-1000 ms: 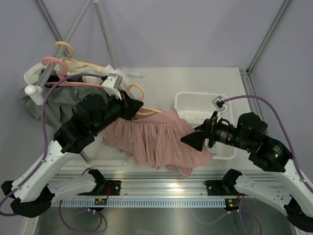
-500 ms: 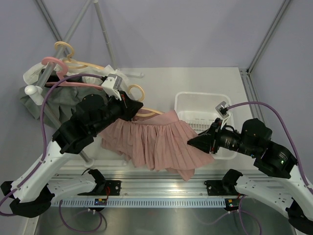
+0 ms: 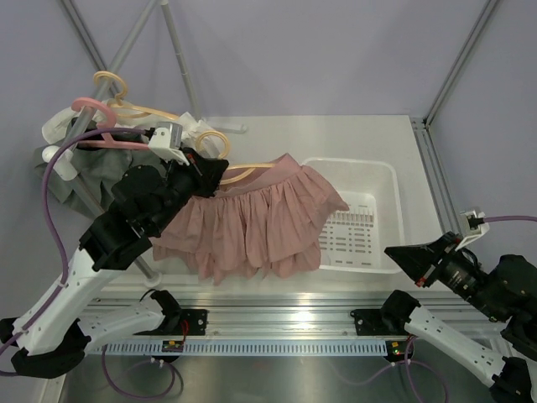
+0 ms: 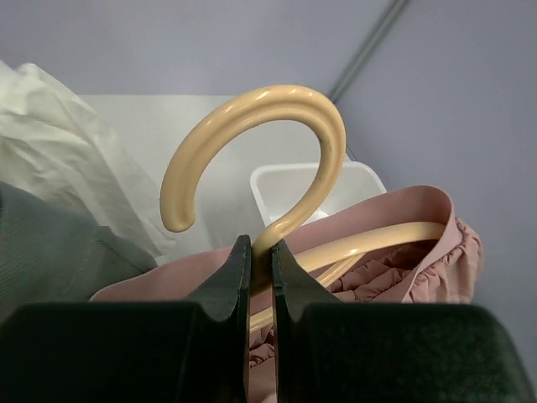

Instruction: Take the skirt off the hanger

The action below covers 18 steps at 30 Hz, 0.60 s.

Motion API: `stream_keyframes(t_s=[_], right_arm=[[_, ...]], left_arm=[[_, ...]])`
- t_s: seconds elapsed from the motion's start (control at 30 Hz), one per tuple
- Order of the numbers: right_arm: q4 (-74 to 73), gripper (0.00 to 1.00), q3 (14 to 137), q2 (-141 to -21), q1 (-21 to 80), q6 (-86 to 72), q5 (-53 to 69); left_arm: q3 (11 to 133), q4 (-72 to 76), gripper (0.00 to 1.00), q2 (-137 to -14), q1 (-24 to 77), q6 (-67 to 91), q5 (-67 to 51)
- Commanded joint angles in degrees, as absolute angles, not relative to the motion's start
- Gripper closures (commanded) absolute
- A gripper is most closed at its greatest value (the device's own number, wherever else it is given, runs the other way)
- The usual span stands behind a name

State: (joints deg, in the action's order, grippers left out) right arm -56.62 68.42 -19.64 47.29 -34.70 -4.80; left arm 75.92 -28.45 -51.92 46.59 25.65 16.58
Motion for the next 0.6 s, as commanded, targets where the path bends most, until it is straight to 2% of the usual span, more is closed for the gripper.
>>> stream_keyframes(t_s=[0.0,0.13,0.2,0.23,0.27,0.3,0.33,0.4,0.43,0.5,0.57], right_arm=[[-64.33,1.00,69.35,-18.64,46.93,-36.74,-9.58],[-61.37,1.00,67.42,-18.37,47.02,-36.39,-6.69],[-58.20,1.00,66.80,-20.46,47.02,-33.41,-0.90],[-56.10,0.84,67.67,-21.70,46.93,-32.70,-0.01],[-55.38,0.59,68.55,-23.19,46.93,-30.87,2.78],[-54.68,0.41,69.86,-26.60,46.93,-29.46,3.51],[-53.80,0.28,73.09,-28.28,46.93,-27.96,3.60],[-52.83,0.19,76.71,-32.67,46.93,-24.45,2.82],[-51.17,0.11,79.77,-34.09,46.93,-23.13,2.90],[-49.58,0.07,82.25,-38.81,46.93,-20.14,4.56],[-50.09,0.07,86.73,-43.22,46.93,-18.02,6.76]], left_arm=[[78.05,-20.13,1.00,-51.50,46.58,25.49,21.63],[77.52,-18.20,1.00,-52.03,46.58,26.89,18.55],[78.39,-18.46,1.00,-52.73,46.58,26.81,15.93],[78.75,-18.54,1.00,-52.91,46.58,26.11,14.52],[79.01,-18.46,1.00,-53.00,46.58,25.67,11.63],[79.01,-18.54,1.00,-52.91,46.58,25.40,10.38],[79.19,-18.81,1.00,-52.91,46.58,24.97,9.24],[79.45,-20.82,1.00,-52.65,46.49,24.53,6.34],[79.45,-21.61,1.00,-52.21,46.58,24.00,5.28],[79.10,-23.98,1.00,-51.60,46.58,24.08,3.09],[78.31,-25.40,1.00,-50.28,46.58,24.69,1.85]])
